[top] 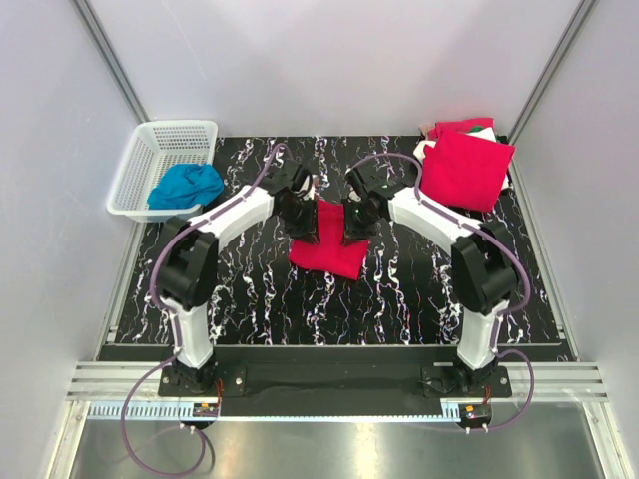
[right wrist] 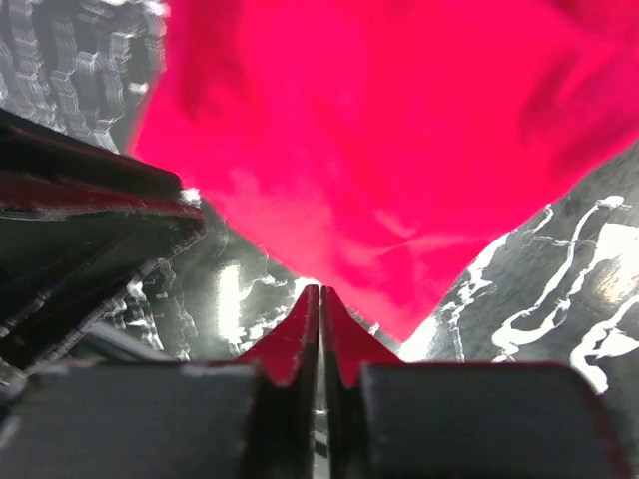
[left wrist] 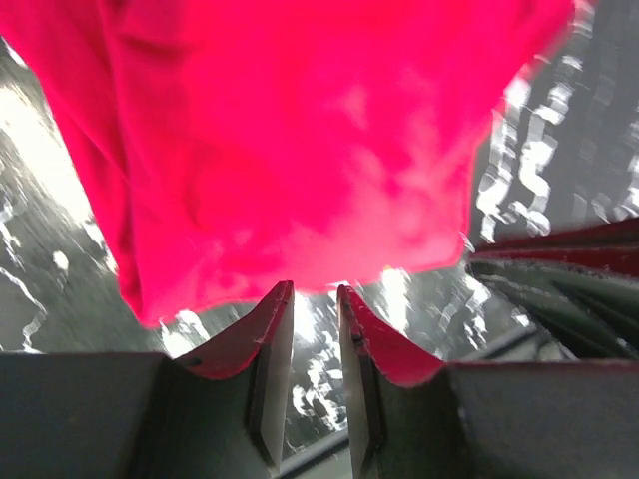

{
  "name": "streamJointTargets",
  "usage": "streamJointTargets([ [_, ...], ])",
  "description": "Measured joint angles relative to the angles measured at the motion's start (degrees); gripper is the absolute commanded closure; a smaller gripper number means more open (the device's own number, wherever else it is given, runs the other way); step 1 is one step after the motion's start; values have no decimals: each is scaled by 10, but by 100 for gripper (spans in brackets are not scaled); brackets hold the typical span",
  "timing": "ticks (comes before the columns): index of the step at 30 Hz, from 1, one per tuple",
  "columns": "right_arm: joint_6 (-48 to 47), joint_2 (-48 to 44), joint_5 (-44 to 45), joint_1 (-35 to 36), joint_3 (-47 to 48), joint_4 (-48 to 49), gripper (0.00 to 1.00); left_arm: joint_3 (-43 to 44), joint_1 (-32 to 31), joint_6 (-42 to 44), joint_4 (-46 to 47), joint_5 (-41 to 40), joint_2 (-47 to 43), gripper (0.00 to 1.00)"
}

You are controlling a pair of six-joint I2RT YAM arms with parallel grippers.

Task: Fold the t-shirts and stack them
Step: Fold the tshirt

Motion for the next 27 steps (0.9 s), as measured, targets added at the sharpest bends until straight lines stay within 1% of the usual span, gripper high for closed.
streamJointTargets([
  [3, -3, 34, 14, 0, 9, -17, 100, 18, 0, 7, -4, -22, 45, 79],
  [5, -5, 52, 23, 0, 9, -30, 100, 23, 0, 11, -7, -33, 66, 80],
  [6, -5, 60, 26, 0, 9, -35, 100, 24, 0, 12, -10, -39, 76, 89],
  [8, -8, 72, 29, 0, 8, -40, 100, 26, 0, 13, -14, -47, 93, 100],
  [11, -13, 87, 30, 0, 7, -44, 100, 27, 0, 15, -15, -51, 109, 100],
  [16, -16, 93, 30, 0, -11, -38, 100, 15, 0, 16, -5, -54, 102, 100],
  [21, -16, 73, 26, 0, -47, -17, 100, -44, -3, 15, 21, -52, 64, 100],
  [27, -15, 37, 23, 2, -113, -13, 100, -128, -26, 9, 29, -52, 5, 100],
])
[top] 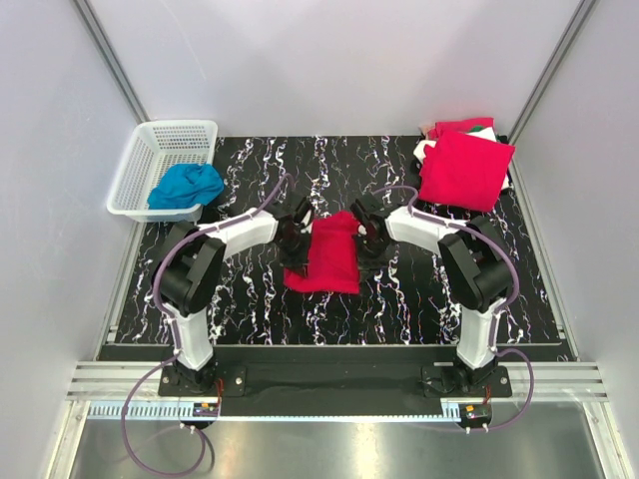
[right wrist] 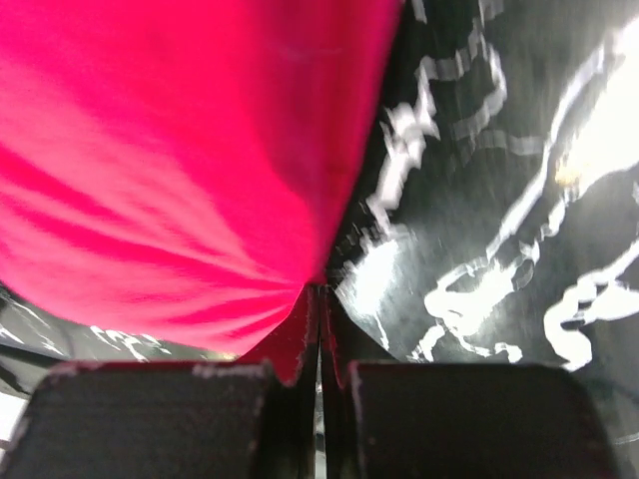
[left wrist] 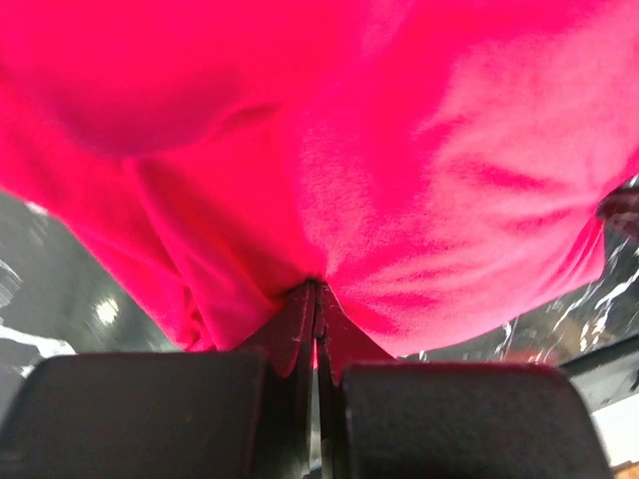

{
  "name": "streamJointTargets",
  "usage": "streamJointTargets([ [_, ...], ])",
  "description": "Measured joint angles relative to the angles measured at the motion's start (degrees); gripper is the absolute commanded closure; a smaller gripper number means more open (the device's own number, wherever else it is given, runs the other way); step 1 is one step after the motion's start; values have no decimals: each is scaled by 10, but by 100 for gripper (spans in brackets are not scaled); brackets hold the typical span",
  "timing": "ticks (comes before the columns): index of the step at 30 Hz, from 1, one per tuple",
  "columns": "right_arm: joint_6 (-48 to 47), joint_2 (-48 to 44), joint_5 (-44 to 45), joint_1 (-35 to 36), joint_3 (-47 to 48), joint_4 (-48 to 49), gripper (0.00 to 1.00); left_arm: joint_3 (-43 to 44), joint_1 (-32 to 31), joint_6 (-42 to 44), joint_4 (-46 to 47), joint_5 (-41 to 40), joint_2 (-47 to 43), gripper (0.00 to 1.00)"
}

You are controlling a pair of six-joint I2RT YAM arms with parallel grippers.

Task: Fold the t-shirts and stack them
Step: Fold the tshirt

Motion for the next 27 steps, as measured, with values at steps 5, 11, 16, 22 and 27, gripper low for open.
streamJointTargets([
  [5, 4, -30, 0, 7, -51, -6, 100, -49, -27, -13, -8, -2, -39, 100],
  [11, 15, -71, 0, 25, -100, -8, 100, -73, -60, -33, -23, -10, -59, 100],
  [16, 20, -118, 4, 27, -108, -23, 82, -74, -74, -40, -29, -20, -65, 68],
  [22, 8, -162, 40, 27, -11, -65, 60, -23, -63, -42, -61, -48, -84, 56],
  [27, -20, -168, 62, 22, 120, -85, 62, 59, -18, -37, -77, -62, -119, 60],
])
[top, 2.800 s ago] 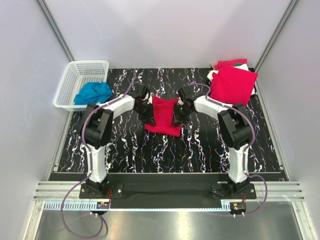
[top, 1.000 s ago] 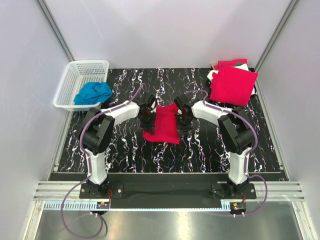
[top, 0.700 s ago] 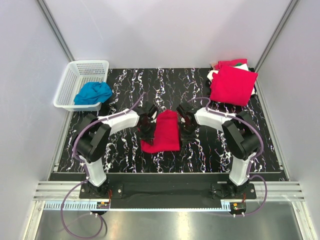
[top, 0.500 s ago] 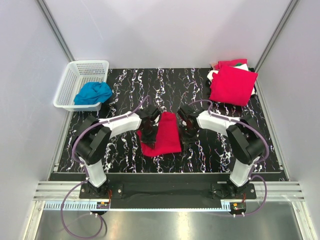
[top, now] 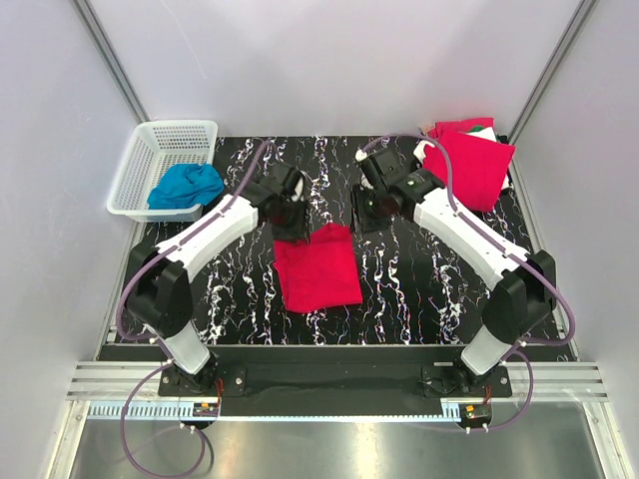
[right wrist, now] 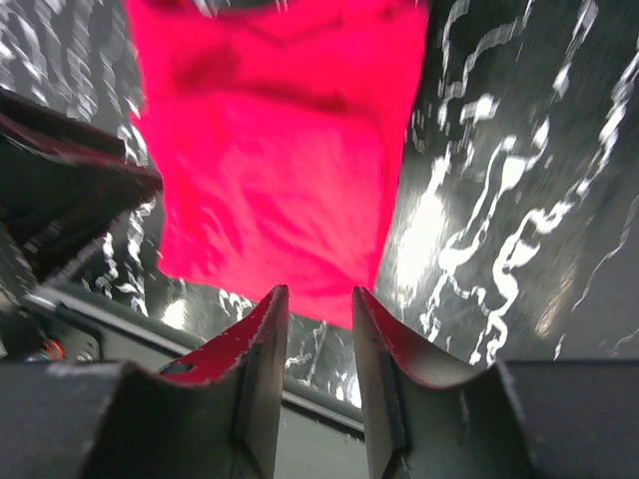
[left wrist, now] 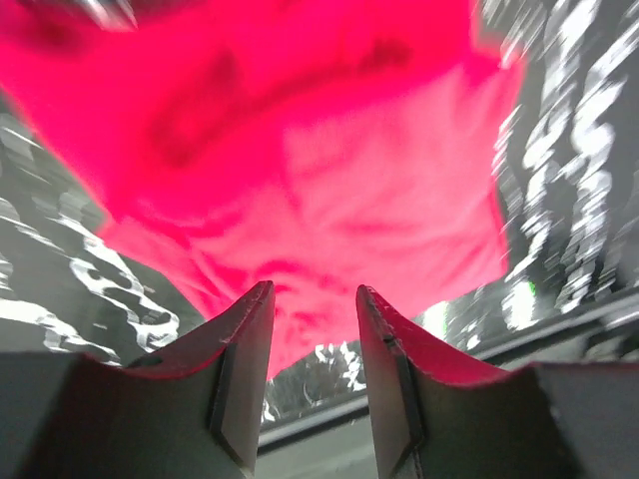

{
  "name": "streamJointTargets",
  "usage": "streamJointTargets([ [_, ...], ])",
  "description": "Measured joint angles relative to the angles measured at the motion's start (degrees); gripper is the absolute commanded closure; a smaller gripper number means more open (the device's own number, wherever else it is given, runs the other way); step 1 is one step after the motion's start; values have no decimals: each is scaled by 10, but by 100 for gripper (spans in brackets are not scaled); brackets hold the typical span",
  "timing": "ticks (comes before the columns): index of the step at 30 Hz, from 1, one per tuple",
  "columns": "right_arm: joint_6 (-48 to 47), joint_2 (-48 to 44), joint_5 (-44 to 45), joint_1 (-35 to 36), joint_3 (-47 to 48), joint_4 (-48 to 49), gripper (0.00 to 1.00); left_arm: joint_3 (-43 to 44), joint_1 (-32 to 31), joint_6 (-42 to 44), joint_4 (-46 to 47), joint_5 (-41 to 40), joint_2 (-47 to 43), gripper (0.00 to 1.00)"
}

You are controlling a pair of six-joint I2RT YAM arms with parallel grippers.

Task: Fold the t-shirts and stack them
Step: Fold the tshirt

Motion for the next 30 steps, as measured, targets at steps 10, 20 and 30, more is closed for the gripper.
streamJointTargets([
  [10, -22, 75, -1, -16, 66, -17, 57, 57, 26, 11, -32, -33, -2, 59],
  [20, -37, 100, -21, -38, 12, 7, 43, -24, 63, 17, -3, -29, -9, 44],
  [30, -46, 103, -45, -76, -16, 35, 43, -89, 103, 23, 16, -20, -14, 44],
])
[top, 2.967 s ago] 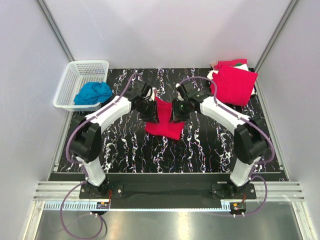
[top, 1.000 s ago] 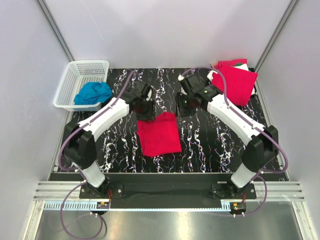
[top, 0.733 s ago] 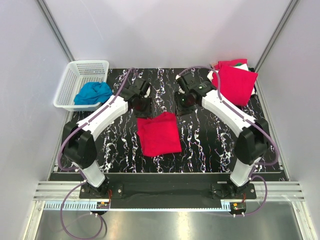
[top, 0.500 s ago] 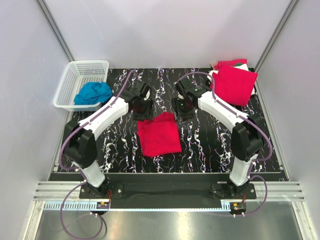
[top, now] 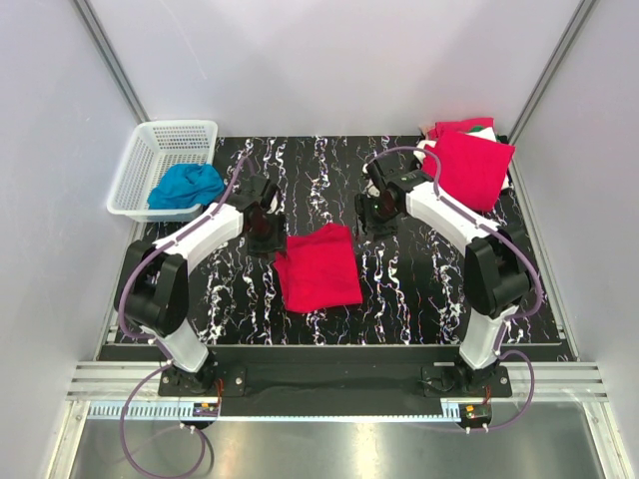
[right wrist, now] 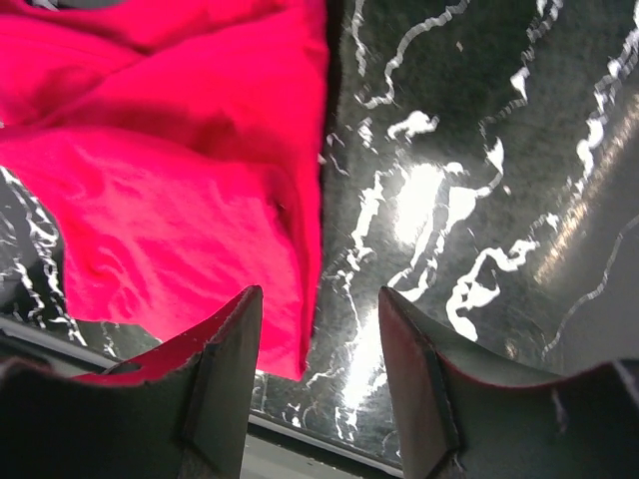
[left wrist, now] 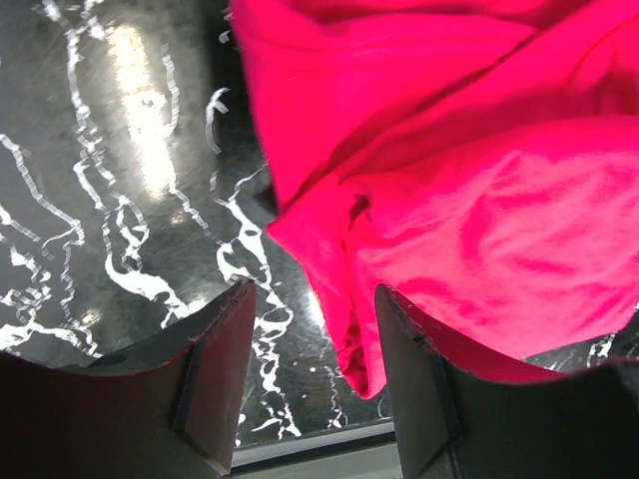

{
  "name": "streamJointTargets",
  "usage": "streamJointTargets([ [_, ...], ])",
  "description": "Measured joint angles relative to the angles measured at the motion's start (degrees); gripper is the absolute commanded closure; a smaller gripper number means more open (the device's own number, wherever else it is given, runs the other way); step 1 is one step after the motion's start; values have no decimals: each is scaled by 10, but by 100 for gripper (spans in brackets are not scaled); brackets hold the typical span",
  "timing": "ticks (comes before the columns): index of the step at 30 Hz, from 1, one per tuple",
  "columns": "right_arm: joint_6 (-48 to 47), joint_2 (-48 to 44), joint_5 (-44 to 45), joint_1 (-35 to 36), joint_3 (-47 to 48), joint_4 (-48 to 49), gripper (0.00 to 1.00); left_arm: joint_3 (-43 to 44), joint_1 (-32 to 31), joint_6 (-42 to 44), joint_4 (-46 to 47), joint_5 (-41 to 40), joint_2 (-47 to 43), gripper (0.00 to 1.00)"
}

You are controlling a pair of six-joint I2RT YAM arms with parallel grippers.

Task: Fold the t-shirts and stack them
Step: Fold the tshirt

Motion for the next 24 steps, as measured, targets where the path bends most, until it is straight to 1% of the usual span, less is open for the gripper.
streamJointTargets([
  [9, -2, 46, -23, 0, 50, 13, 42, 19, -2, 17, 12, 13, 8, 45],
  [20, -2, 94, -32, 0, 80, 15, 42, 74, -2, 38, 19, 36, 78, 47],
  [24, -2, 110, -33, 0, 88, 17, 43, 80, -2, 43, 23, 38, 96, 49],
])
